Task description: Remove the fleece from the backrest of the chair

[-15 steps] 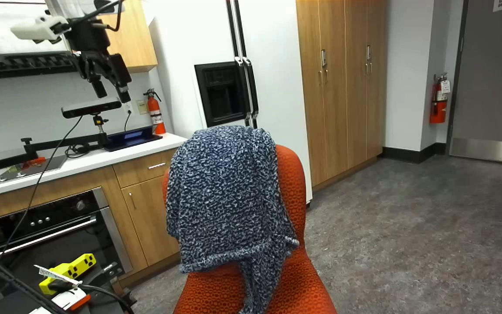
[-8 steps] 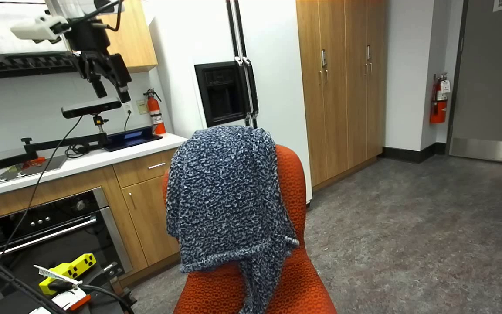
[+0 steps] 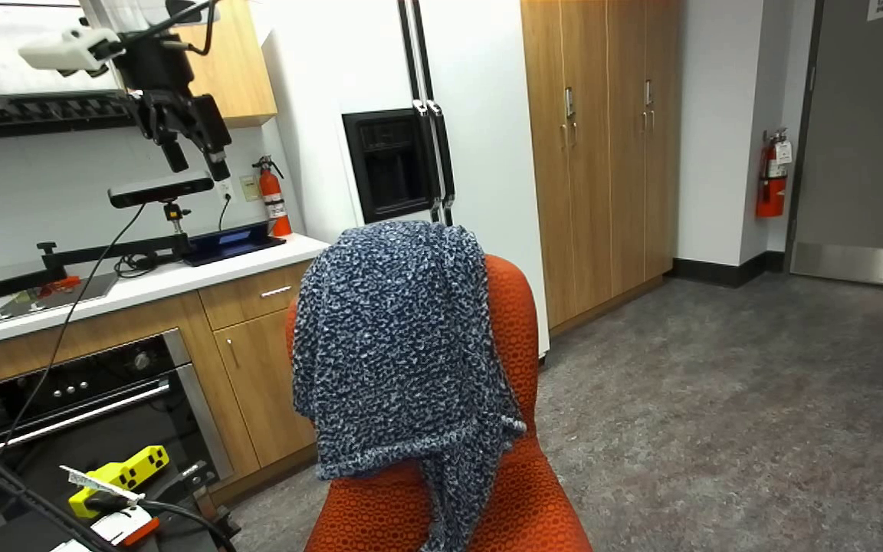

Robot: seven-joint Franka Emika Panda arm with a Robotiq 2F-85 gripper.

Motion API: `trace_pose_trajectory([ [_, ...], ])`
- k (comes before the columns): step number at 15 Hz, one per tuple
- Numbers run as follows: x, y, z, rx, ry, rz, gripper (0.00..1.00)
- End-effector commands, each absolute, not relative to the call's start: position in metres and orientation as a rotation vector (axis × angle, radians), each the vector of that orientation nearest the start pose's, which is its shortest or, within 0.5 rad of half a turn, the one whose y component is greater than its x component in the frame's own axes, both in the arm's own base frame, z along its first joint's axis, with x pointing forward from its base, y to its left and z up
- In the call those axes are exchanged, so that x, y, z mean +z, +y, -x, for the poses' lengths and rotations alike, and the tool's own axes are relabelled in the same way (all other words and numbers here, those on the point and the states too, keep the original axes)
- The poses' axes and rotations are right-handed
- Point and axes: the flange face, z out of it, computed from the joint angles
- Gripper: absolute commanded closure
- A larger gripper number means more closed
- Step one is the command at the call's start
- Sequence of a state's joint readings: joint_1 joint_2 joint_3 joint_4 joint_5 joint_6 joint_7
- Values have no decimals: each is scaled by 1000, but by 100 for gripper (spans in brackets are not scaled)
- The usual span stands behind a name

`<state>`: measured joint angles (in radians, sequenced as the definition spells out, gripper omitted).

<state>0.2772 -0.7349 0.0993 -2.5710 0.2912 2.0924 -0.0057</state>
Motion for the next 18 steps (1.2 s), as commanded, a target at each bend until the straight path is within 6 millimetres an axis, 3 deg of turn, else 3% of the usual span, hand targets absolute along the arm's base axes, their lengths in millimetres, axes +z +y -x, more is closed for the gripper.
trace_pose_trajectory([
  [1, 521, 147, -324, -313, -362, 2858, 0],
  [11, 517, 146, -328, -287, -379, 2868, 0],
  [18, 473, 133, -372, -142, -451, 2971, 0],
])
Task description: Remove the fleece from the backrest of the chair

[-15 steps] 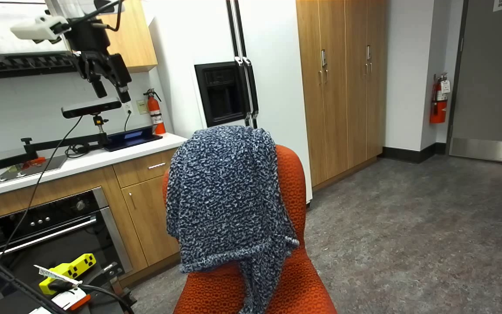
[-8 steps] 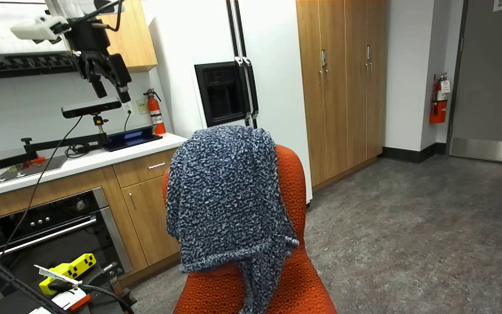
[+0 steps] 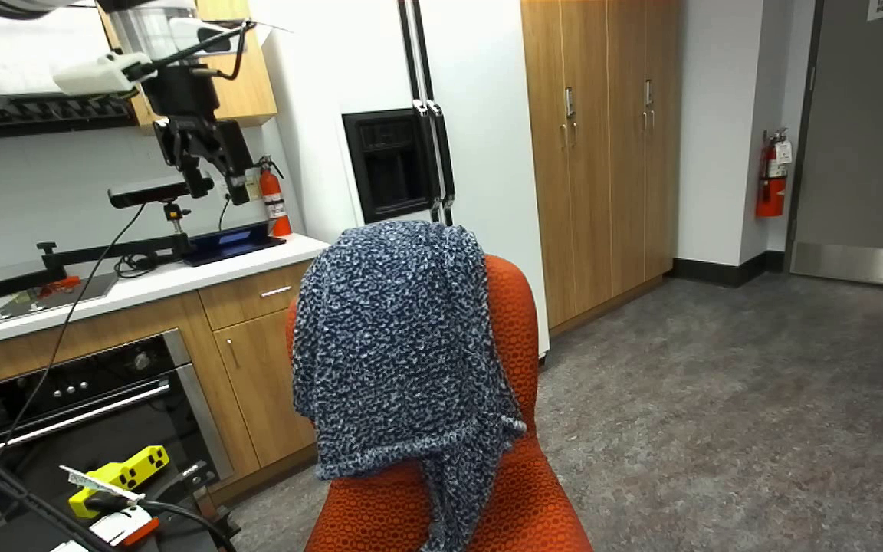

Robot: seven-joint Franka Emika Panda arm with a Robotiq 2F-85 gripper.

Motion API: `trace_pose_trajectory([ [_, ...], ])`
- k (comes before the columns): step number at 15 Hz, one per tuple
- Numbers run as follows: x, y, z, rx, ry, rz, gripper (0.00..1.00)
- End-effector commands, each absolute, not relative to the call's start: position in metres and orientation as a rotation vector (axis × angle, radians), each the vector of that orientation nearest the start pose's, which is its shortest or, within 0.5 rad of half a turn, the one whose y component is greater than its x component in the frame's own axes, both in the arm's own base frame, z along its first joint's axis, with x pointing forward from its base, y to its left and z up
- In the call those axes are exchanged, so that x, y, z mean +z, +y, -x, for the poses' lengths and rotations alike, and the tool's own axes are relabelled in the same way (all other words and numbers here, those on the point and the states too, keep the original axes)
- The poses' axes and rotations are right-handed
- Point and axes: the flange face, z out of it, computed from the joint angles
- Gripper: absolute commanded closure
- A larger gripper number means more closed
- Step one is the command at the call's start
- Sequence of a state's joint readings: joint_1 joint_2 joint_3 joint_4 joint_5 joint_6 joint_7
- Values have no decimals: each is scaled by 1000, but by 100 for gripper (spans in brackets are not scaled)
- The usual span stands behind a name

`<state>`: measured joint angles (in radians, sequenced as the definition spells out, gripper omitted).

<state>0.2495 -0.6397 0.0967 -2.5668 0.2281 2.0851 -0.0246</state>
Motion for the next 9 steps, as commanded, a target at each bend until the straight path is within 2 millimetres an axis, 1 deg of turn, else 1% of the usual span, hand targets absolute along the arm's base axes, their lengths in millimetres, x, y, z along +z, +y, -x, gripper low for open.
trace_pose_trajectory([
  [1, 466, 133, -380, -129, -476, 2980, 0],
  [3, 454, 133, -402, -125, -542, 3002, 0],
  [5, 445, 138, -425, -129, -627, 3025, 0],
  [6, 441, 142, -437, -133, -671, 3034, 0],
  [7, 439, 139, -448, -139, -715, 3040, 0],
  [9, 433, 144, -470, -148, -792, 3050, 0],
])
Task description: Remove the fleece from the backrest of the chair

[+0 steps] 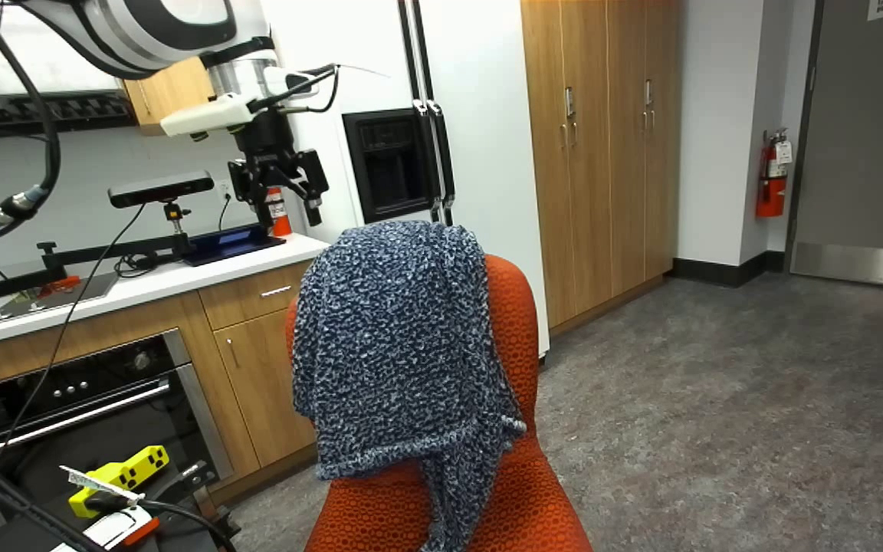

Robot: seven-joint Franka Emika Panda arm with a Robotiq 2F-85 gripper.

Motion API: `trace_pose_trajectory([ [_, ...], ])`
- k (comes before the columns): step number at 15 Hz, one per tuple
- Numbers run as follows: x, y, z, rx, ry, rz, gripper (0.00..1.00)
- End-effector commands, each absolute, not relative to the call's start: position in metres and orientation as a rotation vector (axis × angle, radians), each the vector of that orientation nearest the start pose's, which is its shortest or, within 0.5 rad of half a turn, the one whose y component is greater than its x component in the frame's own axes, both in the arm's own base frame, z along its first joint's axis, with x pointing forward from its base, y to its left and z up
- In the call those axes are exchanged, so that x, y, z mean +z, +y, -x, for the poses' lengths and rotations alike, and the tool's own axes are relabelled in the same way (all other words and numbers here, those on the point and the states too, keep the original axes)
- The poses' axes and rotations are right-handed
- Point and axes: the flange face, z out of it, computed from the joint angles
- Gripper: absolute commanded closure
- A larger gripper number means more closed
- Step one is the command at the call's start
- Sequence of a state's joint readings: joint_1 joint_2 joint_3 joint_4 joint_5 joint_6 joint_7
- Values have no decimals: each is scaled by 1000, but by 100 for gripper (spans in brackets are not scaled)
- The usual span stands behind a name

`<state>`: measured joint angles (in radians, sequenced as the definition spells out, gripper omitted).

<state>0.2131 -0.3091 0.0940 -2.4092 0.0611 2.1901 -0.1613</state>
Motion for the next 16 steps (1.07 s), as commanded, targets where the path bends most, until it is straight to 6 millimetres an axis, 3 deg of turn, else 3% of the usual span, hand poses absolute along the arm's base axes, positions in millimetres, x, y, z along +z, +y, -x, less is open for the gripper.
trace_pose_trajectory([
  [1, 431, 148, -480, -157, -826, 3046, 0],
  [6, 431, 175, -519, -244, -939, 3034, 0],
  [7, 433, 182, -520, -258, -943, 3028, 0],
  [8, 427, 172, -507, -213, -891, 3038, 0],
  [11, 429, 182, -515, -228, -909, 3027, 0],
  [16, 428, 177, -518, -223, -920, 3029, 0],
])
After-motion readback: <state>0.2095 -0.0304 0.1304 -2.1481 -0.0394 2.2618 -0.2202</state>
